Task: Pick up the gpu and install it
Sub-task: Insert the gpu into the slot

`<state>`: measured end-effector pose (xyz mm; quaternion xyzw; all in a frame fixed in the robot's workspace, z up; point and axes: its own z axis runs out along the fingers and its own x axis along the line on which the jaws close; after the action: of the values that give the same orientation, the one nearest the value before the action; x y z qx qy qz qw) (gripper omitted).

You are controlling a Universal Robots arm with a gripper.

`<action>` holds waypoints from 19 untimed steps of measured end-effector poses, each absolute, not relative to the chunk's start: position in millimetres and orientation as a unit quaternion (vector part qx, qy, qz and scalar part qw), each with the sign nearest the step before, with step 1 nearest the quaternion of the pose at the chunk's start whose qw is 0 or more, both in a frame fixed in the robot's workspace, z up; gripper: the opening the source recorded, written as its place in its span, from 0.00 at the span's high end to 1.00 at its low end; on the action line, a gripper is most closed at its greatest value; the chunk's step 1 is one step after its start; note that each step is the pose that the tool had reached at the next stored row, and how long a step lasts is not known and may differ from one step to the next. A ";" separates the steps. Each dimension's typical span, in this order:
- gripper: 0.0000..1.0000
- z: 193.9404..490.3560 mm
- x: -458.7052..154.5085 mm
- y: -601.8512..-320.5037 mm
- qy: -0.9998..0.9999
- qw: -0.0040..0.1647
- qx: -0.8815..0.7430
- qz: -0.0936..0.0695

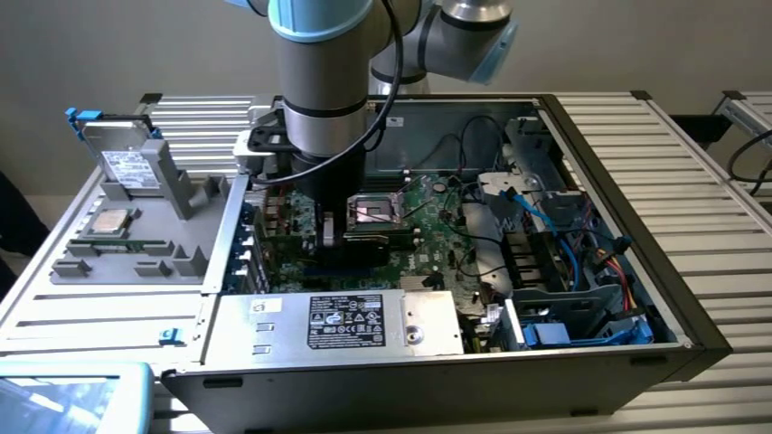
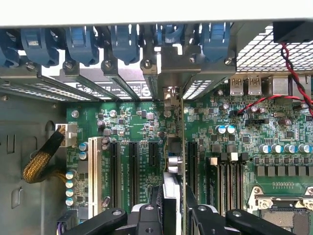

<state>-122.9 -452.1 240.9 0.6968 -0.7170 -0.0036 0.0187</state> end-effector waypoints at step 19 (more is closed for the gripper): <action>0.72 240.9 -122.7 -453.9 -0.706 0.020 0.708 -0.004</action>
<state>-122.7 -453.9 240.9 0.7084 -0.7055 -0.0040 0.0201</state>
